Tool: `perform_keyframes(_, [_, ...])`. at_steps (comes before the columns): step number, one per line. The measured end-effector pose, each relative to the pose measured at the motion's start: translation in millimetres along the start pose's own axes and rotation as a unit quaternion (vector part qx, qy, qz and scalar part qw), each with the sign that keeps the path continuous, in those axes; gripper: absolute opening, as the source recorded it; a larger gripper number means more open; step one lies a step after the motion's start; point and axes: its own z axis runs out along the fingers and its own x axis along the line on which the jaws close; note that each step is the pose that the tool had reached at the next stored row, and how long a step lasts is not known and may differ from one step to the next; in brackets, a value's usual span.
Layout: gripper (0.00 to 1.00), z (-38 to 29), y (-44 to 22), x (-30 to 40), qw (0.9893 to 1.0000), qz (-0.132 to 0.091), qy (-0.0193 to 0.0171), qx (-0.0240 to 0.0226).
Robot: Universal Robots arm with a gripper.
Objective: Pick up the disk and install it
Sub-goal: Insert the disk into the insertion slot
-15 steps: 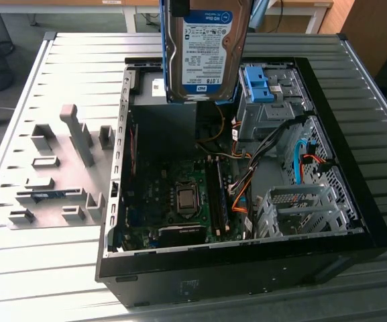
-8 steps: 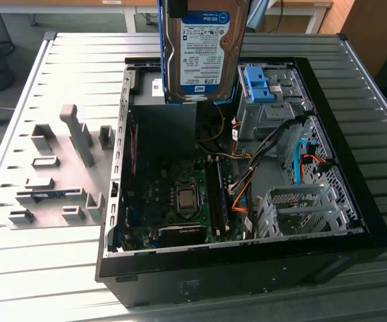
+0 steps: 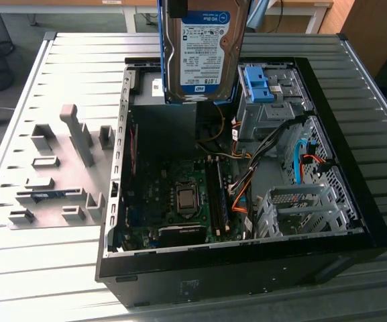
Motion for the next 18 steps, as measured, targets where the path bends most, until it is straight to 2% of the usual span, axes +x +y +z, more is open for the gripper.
perform_keyframes(4, [0.37, -0.3, -0.1, 3.5, 1.0000, 0.000, 0.0000, 0.0000])
perform_keyframes(7, [0.37, -0.5, -0.1, 9.4, 1.0000, 0.000, 0.0000, 0.0000])
perform_keyframes(11, [0.37, -0.3, -0.2, 21.5, 1.0000, -0.001, 0.0000, 0.0000])
perform_keyframes(16, [0.37, 0.7, -0.4, 40.2, 1.0000, -0.001, 0.0000, -0.0001])
perform_keyframes(18, [0.37, 1.2, -0.7, 45.4, 1.0000, -0.001, 0.0001, -0.0001])
